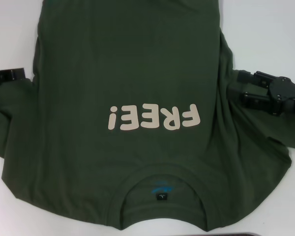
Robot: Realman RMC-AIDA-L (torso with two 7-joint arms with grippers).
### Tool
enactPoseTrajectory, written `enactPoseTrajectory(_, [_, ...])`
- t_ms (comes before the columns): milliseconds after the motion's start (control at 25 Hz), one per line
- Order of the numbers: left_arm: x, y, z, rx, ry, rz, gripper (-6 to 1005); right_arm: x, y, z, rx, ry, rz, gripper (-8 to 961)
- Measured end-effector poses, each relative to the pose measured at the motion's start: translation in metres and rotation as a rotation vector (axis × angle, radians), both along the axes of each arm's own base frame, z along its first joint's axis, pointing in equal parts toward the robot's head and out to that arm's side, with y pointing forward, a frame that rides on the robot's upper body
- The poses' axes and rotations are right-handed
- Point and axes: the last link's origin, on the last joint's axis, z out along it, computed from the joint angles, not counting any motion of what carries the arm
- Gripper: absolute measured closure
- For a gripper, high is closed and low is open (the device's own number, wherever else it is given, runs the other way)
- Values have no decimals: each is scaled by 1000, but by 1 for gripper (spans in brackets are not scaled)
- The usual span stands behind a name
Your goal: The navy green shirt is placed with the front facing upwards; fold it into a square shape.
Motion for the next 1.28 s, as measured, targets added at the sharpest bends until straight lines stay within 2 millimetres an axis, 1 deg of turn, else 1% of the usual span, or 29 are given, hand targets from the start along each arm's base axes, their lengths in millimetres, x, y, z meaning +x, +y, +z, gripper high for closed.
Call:
enactPoseTrajectory(240, [-21, 0, 11, 54, 75, 71, 879, 0, 0, 0, 0, 0, 1, 38])
enactPoseTrajectory(440, [-34, -2, 21, 101, 110, 110, 653, 0, 0, 0, 0, 0, 0, 38])
enactPoseTrajectory(640, [-45, -5, 29, 122, 138, 149, 399, 0, 0, 1, -1, 0, -3, 38])
enactPoseTrajectory(880, [-51, -7, 29, 119, 172, 168, 215, 1, 1, 2, 1, -3, -5, 38])
enactPoseTrajectory(1280, [-57, -9, 23, 95, 198, 178, 230, 2, 1, 3, 3, -6, -10, 38])
